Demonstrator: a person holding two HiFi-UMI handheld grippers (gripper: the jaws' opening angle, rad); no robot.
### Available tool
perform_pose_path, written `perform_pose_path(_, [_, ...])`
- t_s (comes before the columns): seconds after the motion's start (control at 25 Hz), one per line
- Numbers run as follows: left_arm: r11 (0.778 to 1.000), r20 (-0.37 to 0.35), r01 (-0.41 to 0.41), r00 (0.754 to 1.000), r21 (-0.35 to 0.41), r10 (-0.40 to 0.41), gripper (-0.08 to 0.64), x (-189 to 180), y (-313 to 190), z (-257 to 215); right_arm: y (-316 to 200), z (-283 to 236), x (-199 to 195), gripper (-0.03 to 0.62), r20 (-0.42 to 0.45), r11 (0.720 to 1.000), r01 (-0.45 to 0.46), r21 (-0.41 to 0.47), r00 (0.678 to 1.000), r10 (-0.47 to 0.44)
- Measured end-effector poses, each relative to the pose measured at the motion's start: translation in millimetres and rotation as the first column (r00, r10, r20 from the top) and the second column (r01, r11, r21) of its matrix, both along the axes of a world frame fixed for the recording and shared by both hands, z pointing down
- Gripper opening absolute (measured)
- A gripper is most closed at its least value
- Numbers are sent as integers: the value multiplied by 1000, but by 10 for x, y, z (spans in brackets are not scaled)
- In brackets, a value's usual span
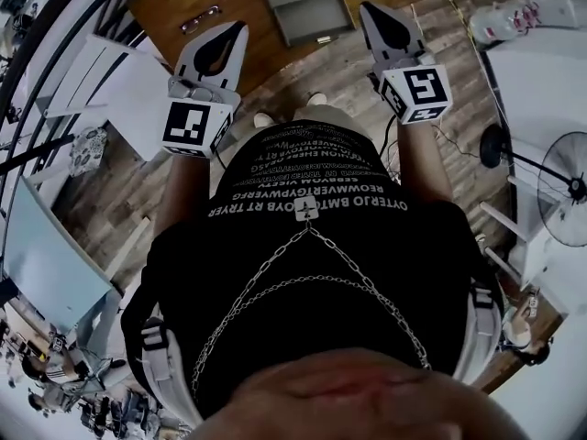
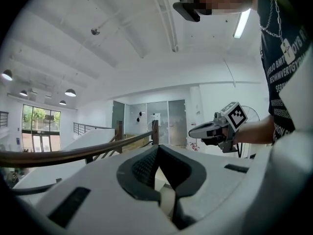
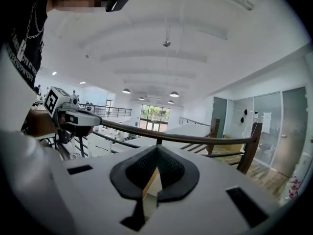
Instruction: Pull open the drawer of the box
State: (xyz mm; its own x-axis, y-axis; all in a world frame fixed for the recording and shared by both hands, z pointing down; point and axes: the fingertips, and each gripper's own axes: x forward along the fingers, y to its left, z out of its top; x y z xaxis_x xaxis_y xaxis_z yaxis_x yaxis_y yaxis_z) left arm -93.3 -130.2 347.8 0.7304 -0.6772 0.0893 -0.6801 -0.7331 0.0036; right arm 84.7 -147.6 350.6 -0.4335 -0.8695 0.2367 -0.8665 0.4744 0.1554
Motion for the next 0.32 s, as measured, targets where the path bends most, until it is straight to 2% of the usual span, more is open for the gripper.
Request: perform_pose_path(0.32, [998, 24, -51, 998, -26, 51, 5, 486, -112, 75, -72, 68, 551, -3, 11, 999, -48, -22, 999, 48])
